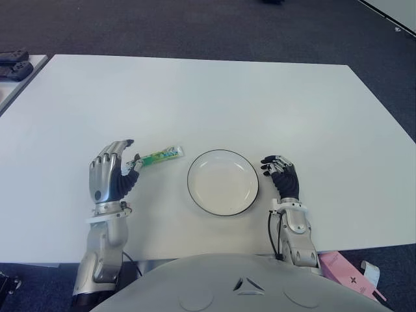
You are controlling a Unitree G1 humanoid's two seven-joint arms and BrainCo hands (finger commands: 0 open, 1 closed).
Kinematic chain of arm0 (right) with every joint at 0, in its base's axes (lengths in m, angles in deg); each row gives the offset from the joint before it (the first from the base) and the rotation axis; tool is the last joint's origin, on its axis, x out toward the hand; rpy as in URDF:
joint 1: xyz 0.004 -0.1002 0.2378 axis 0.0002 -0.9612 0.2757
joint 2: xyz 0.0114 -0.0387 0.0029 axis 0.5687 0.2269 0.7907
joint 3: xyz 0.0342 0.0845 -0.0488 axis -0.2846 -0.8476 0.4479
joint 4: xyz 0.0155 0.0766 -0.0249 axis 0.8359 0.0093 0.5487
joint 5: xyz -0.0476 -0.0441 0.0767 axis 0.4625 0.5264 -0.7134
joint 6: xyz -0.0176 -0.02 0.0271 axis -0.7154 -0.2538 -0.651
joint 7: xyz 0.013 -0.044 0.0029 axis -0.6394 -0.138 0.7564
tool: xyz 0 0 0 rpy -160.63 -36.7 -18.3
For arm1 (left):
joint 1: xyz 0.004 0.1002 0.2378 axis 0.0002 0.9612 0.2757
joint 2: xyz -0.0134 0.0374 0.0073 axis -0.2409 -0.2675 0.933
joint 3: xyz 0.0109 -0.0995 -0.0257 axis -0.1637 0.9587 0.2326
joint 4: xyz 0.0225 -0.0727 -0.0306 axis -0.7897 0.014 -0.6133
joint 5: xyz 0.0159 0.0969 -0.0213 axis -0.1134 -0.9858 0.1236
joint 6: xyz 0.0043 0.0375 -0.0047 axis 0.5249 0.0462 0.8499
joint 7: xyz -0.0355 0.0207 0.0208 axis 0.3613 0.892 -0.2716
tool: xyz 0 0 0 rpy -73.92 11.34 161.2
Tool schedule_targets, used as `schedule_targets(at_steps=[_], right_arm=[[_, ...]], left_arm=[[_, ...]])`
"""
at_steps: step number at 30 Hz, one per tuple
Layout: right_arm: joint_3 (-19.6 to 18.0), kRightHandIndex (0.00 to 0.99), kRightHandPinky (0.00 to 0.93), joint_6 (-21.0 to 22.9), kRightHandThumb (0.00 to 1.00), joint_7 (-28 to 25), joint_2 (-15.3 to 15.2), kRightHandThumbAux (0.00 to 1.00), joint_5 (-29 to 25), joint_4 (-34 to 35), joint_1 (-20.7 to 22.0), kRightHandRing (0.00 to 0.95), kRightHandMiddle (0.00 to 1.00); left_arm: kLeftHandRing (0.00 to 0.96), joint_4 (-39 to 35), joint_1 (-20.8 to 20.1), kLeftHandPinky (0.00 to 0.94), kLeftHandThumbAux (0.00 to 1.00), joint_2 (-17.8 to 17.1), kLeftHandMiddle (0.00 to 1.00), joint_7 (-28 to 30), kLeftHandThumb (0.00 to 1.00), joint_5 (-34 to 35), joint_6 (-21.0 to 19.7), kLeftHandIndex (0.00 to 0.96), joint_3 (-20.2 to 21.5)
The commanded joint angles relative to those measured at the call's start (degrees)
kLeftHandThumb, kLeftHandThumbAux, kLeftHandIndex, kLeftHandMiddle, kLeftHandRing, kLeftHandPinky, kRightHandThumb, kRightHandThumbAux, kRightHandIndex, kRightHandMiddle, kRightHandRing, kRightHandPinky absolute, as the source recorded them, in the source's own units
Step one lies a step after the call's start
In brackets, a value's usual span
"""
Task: Put the toothpaste on the table into the plate.
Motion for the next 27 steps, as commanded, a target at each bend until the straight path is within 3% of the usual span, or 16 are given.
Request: schedule_targets(at_steps=[1,10,16,19,27], right_arm=[[0.3,0.424,0.483,2.0,0.709,-0.2,0.0,0.728,0.1,-0.9,-0.4,0.479,0.475],[0.2,0.424,0.484,1.8,0.71,0.0,0.2,0.727,0.0,-0.7,-0.6,0.479,0.476],[0.0,0.425,0.487,1.4,0.71,-0.1,0.0,0.727,-0.1,-0.8,-0.7,0.482,0.478],[-0.2,0.425,0.488,1.2,0.71,-0.1,-0.1,0.727,-0.2,-0.9,-0.8,0.483,0.479],[-0.3,0.425,0.493,0.9,0.711,0.0,-0.1,0.726,-0.1,-0.5,-1.2,0.489,0.482]], left_arm=[[0.247,1.3,-2.6,0.292,0.275,-3.1,0.22,2.8,0.513,-3.5,-4.4,0.136,-1.6],[0.172,1.0,-4.4,0.199,0.163,-8.5,0.165,11.7,0.501,-7.3,-10.9,0.017,-5.4],[0.024,5.2,-7.5,0.026,0.142,-13.6,0.046,15.5,0.48,-7.0,-11.3,0.001,-7.2],[0.008,8.6,-9.4,0.008,0.14,-16.9,0.015,17.2,0.477,-7.2,-10.5,0.0,-8.8],[0.0,9.4,-10.1,0.0,0.129,-21.0,0.0,20.1,0.48,-6.0,-10.2,0.0,-11.6]])
